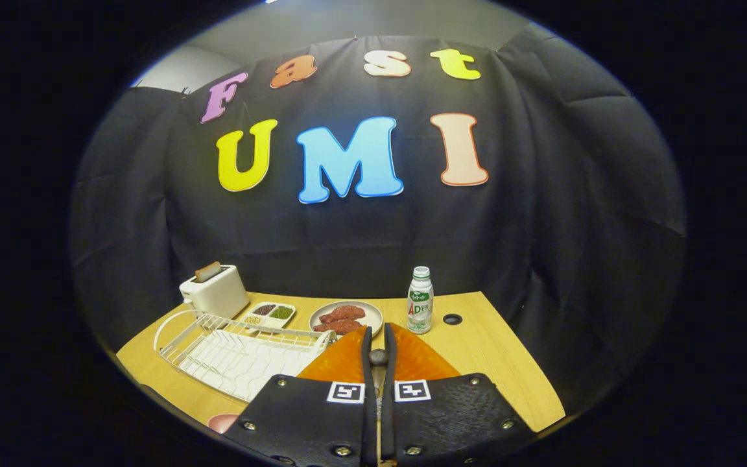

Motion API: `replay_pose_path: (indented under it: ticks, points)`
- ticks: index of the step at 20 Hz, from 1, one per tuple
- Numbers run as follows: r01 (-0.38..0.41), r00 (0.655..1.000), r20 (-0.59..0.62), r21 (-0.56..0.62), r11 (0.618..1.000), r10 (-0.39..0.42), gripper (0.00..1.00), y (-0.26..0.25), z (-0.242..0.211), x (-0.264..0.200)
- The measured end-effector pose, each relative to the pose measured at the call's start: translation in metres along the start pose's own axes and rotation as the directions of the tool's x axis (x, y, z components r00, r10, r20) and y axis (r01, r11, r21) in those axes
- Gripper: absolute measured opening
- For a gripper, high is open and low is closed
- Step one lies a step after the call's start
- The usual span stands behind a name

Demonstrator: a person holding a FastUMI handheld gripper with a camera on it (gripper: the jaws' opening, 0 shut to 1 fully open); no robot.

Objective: Take the plate from the dish rack, then take the spoon from the basket and place it into the plate.

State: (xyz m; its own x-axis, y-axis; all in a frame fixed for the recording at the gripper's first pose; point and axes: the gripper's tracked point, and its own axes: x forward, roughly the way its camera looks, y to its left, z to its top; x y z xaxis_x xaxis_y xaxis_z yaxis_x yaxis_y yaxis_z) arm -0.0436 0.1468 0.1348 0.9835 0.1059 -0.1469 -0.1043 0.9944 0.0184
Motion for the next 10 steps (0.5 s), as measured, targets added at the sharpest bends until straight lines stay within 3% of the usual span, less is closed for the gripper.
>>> replay_pose_path:
  ticks: [4, 10]
  points:
    - [-0.006, 1.000, 0.018, 0.011, 1.000, 0.006, 0.02, 0.016, 0.017, -0.042]
    - [-0.043, 0.998, -0.043, 0.004, 0.999, 0.044, 0.02, 0.056, -0.025, -0.077]
